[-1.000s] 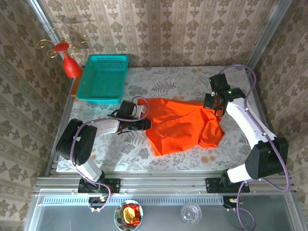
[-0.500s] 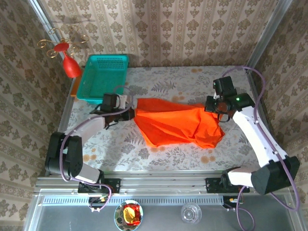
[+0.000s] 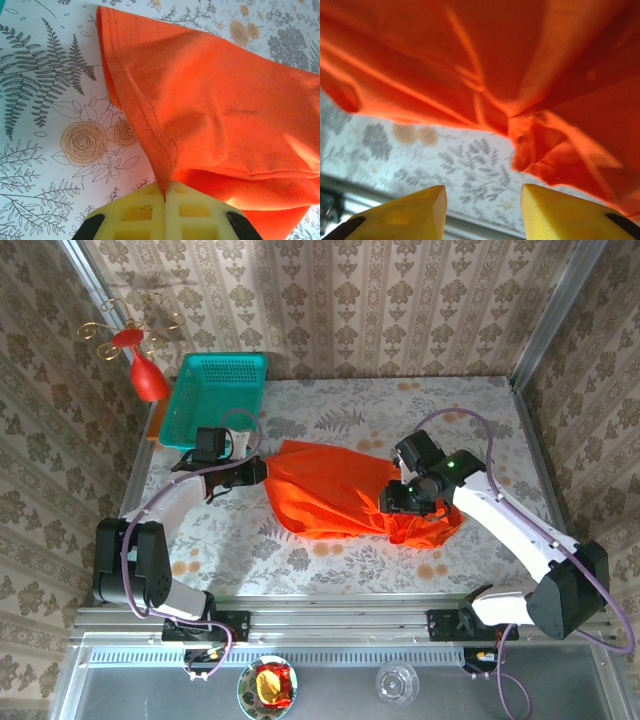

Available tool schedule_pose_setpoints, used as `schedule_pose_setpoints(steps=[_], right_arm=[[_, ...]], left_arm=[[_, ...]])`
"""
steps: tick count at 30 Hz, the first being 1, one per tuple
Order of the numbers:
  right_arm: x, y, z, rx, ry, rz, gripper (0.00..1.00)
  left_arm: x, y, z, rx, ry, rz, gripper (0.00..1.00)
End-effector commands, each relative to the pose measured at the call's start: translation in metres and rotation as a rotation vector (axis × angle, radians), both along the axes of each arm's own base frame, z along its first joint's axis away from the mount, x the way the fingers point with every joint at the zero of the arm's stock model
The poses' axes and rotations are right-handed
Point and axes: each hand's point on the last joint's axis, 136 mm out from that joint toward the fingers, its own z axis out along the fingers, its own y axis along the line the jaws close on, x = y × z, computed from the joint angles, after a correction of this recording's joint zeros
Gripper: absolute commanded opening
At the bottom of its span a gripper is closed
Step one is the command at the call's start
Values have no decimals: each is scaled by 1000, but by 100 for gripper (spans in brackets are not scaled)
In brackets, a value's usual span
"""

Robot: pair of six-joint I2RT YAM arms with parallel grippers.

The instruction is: Fold the inside-out t-shirt

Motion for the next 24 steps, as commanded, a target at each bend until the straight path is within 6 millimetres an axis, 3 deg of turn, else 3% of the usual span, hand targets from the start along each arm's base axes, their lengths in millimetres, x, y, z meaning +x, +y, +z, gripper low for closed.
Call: schedule_pose_setpoints(steps=[1, 11, 17, 24], right_arm=[[9, -31, 3, -100, -44, -145, 44], [-1, -76, -11, 37, -68, -636, 53], [3, -62, -16, 301, 18, -840, 55], [12, -44, -33, 422, 142, -913, 48]], left_arm=[[-8, -1, -6, -8, 18, -25, 0], [-10, -2, -9, -17, 21, -24, 1], [-9, -5, -10, -20, 22, -30, 1], [-11, -5, -9, -21, 22, -32, 1]])
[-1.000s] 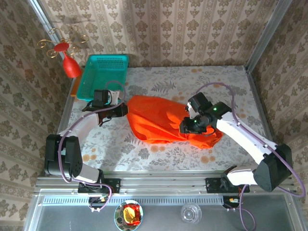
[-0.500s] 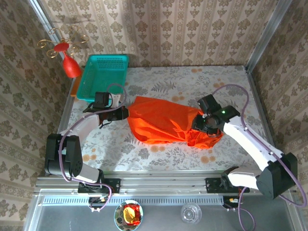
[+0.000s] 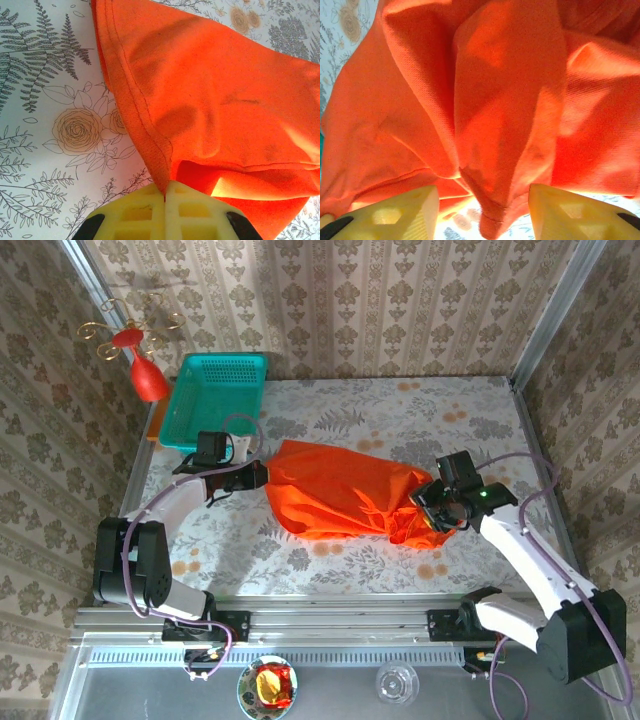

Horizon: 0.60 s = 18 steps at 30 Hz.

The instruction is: Fold the inside-out t-shirt

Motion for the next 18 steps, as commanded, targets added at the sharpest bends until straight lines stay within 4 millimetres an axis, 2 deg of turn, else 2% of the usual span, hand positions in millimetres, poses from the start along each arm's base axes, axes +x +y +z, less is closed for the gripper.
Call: schedule_pose_setpoints(steps=[1, 6, 13, 16, 18], right_arm=[[6, 15, -6, 133, 35, -61, 46], [0, 13, -17, 157, 60, -104, 36], [-9, 6, -20, 155, 64, -141, 29], [-10, 3, -16, 151, 44, -152, 19], [-8, 0, -9, 149, 14, -154, 8]], left_arm=[[-3, -3, 1, -11, -6, -20, 1], [-3, -3, 1, -13, -9, -17, 1], [-4, -3, 0, -16, -9, -13, 1], [-5, -3, 0, -16, -11, -12, 1], [-5, -3, 3, -17, -18, -11, 1]])
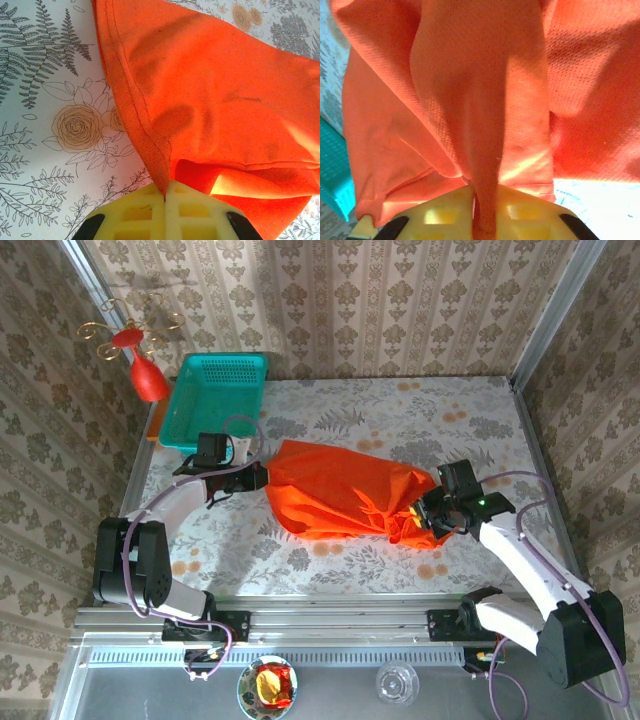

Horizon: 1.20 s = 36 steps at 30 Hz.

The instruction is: Fold the inside-out t-shirt

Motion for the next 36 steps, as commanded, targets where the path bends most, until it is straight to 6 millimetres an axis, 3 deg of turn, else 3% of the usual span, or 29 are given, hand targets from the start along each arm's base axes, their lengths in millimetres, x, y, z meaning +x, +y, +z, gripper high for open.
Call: schedule_pose_setpoints(steps=[1, 4, 7, 9, 13, 15, 18, 21, 23, 26, 28, 31, 33, 35, 36], right_arm=[[0, -7, 9, -10, -38, -27, 3], [11, -13, 36, -30, -133, -10, 0], [25, -26, 83, -79, -268, 4, 0], [34, -39, 122, -133, -369, 7, 0], [46, -71, 204, -243, -546, -41, 0], [51, -89, 252, -311, -640, -66, 0], [47, -119, 329, -435, -761, -123, 0], [28, -140, 406, -603, -883, -179, 0], [16, -146, 441, -679, -941, -198, 0], [18, -145, 453, -692, -965, -189, 0], [33, -139, 433, -629, -948, -160, 0], [57, -127, 392, -495, -917, -138, 0], [67, -123, 367, -433, -890, -139, 0], [66, -125, 365, -440, -891, -150, 0], [63, -129, 371, -464, -896, -158, 0]], left_arm=[[-3, -3, 9, -19, -27, -12, 0], [-1, -1, 27, -24, -63, -4, 0], [3, 6, 60, -47, -128, 12, 0], [6, 13, 93, -85, -190, 32, 0], [7, 31, 161, -153, -314, 55, 0], [4, 39, 199, -189, -389, 55, 0], [-2, 43, 240, -238, -464, 29, 0], [-7, 39, 259, -277, -490, -7, 0], [-8, 35, 262, -316, -496, -24, 0], [-8, 33, 270, -370, -513, -28, 0], [-12, 35, 308, -397, -569, -53, 0], [-35, 39, 400, -402, -755, -120, 0], [-61, 38, 459, -429, -913, -202, 0], [-65, 40, 478, -462, -961, -207, 0], [-60, 41, 473, -472, -941, -197, 0]])
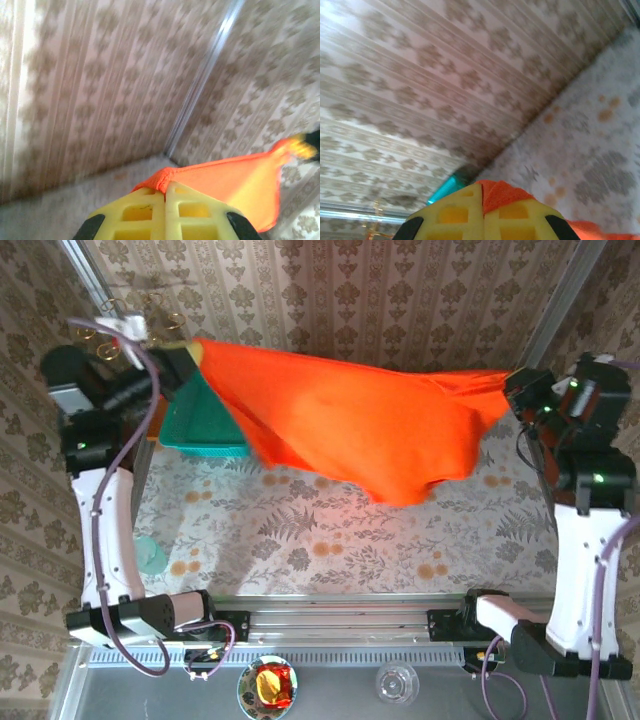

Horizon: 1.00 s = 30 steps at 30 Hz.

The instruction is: Fold the inside-out t-shirt

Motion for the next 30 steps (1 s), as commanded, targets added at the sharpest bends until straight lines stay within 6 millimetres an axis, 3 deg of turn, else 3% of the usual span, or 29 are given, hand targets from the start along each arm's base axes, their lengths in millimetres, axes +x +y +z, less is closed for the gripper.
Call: schedule_pose_setpoints(steps=[1, 5, 7, 9, 11, 13, 15, 17, 19, 20, 24, 26, 28, 30], right_arm=[[-9, -12, 40, -28, -116, -51, 0], [-61, -36, 131, -276, -227, -185, 0], [-88, -43, 166, -361, -283, -246, 0], [-99, -43, 177, -382, -308, -263, 0], [-86, -39, 161, -343, -272, -224, 0], [-60, -32, 126, -271, -214, -158, 0], [-37, -25, 92, -186, -180, -104, 0], [-21, -20, 62, -137, -124, -63, 0], [-18, -21, 55, -154, -91, -55, 0], [-24, -25, 63, -188, -91, -76, 0], [-74, -48, 135, -391, -170, -234, 0], [-97, -52, 163, -438, -226, -290, 0], [-102, -51, 167, -435, -241, -290, 0], [-85, -45, 148, -392, -206, -239, 0]], left_arm=[[-16, -6, 16, -34, -35, -74, 0], [28, -13, -83, -58, 201, -68, 0], [38, -19, -116, -89, 256, -83, 0], [44, -26, -135, -115, 296, -102, 0], [46, -28, -128, -127, 302, -120, 0], [38, -23, -85, -130, 231, -144, 0], [17, -17, -25, -110, 85, -139, 0], [-1, -19, 3, -69, 4, -126, 0], [-1, -25, -10, -32, 25, -106, 0], [6, -30, -32, -18, 71, -96, 0], [37, -52, -139, -17, 327, -136, 0], [42, -60, -167, -24, 384, -149, 0], [42, -61, -166, -33, 376, -151, 0], [35, -52, -126, -48, 302, -147, 0]])
